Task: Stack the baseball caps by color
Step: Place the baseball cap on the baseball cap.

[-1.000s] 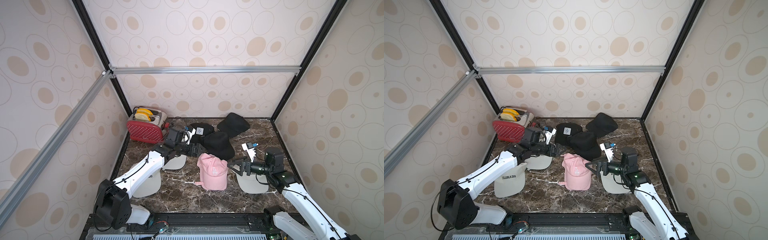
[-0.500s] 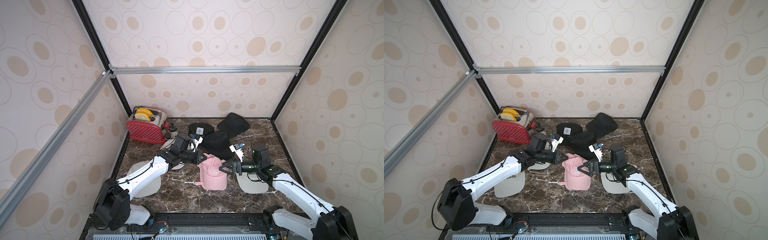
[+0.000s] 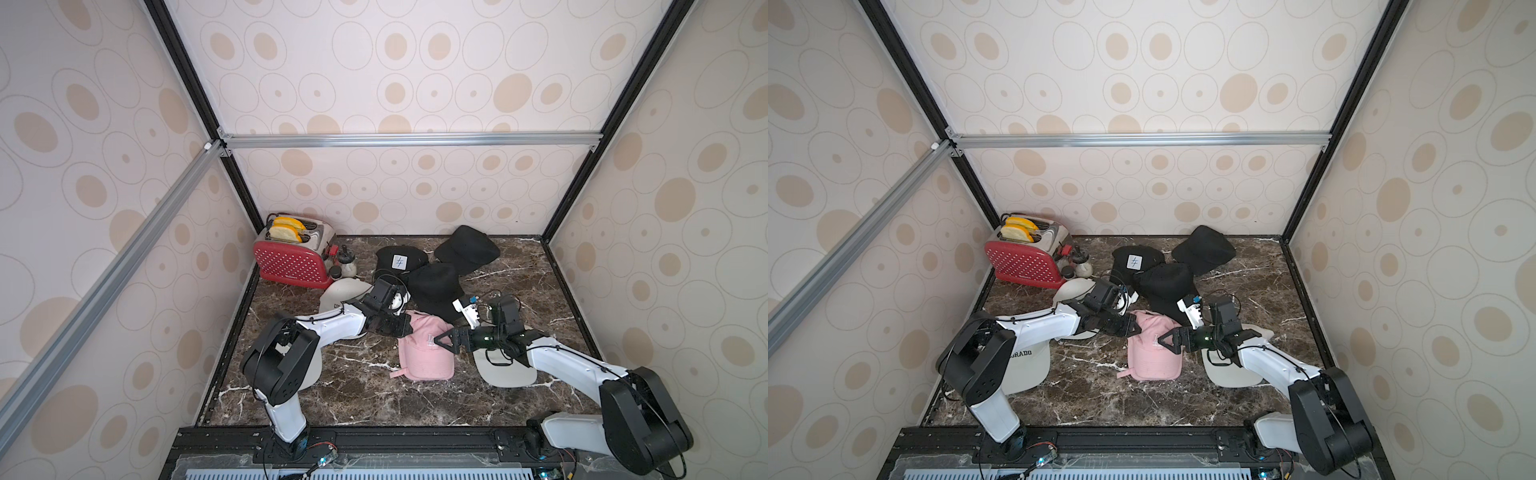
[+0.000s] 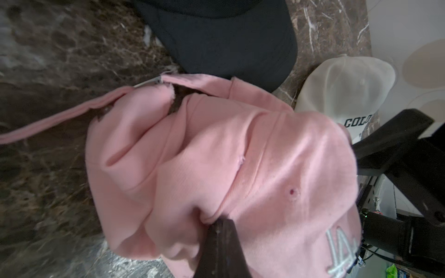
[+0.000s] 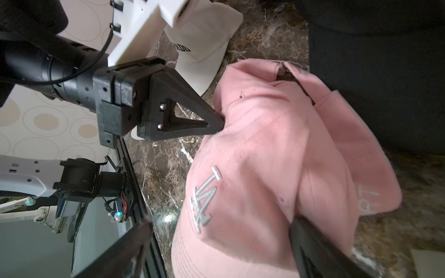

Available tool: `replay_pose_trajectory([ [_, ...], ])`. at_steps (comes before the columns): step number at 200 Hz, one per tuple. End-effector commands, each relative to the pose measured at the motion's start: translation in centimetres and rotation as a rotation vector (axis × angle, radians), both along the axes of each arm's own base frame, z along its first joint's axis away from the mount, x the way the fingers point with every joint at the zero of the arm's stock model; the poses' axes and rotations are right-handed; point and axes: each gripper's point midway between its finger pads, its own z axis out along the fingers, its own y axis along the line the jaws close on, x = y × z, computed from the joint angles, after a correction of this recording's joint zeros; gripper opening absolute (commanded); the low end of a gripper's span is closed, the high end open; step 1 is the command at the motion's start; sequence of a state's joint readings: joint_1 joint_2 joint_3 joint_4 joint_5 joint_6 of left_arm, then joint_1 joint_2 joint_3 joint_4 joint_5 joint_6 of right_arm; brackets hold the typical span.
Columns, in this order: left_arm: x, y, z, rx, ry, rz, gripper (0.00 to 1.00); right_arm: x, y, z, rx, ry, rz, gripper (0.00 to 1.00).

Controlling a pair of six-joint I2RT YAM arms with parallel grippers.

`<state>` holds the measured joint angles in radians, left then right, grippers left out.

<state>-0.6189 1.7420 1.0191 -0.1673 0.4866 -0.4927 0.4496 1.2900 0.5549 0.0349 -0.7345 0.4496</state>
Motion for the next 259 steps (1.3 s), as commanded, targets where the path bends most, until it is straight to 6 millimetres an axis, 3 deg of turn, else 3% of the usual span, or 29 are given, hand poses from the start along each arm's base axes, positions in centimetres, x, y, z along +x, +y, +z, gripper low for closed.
replay_pose_trajectory([
  [1,-0.4,1.6,-0.6,0.071,-0.008,0.007,0.00,-1.1,-0.8,-1.6,-0.054,0.045,-0.004,0.94],
  [21,-0.1,2.0,1.8,0.080,-0.058,0.014,0.01,-0.8,-1.1,-1.0,-0.084,0.028,-0.012,0.94],
  [31,0.1,2.6,3.2,0.093,-0.094,0.028,0.09,-0.4,-1.6,-0.6,-0.116,0.009,-0.041,0.94],
  [47,0.4,3.7,4.7,0.120,-0.148,0.070,0.31,0.6,-3.0,0.2,-0.187,-0.044,-0.120,0.95],
  [95,0.3,5.9,4.7,0.179,-0.182,0.148,0.74,2.2,-10.1,1.9,-0.464,-0.214,-0.404,1.00],
  [114,0.5,6.7,5.0,0.190,-0.211,0.179,0.85,1.5,-11.1,2.5,-0.468,-0.233,-0.409,1.00],
  [126,0.3,6.3,5.8,0.154,-0.227,0.167,0.90,1.1,-10.0,2.8,-0.397,-0.236,-0.374,1.00],
  [145,-0.2,4.8,6.6,0.061,-0.221,0.130,0.92,0.1,-5.7,3.8,-0.191,-0.221,-0.193,1.00],
  [154,-0.3,4.5,6.6,0.036,-0.207,0.134,0.92,0.2,-4.6,3.8,-0.146,-0.180,-0.163,1.00],
  [169,-0.3,4.5,5.9,0.032,-0.183,0.153,0.99,0.8,-4.0,2.9,-0.161,-0.107,-0.150,0.98],
  [195,-0.5,4.6,4.5,0.023,-0.153,0.175,0.99,0.9,-2.0,2.6,-0.107,-0.059,-0.079,0.98],
  [215,-1.0,3.1,3.6,-0.070,-0.103,0.154,0.99,0.6,-1.0,3.3,-0.087,-0.082,-0.056,1.00],
  [259,-1.3,-0.3,2.1,-0.255,0.016,0.117,0.99,0.0,-0.9,4.3,-0.072,-0.100,-0.053,1.00],
])
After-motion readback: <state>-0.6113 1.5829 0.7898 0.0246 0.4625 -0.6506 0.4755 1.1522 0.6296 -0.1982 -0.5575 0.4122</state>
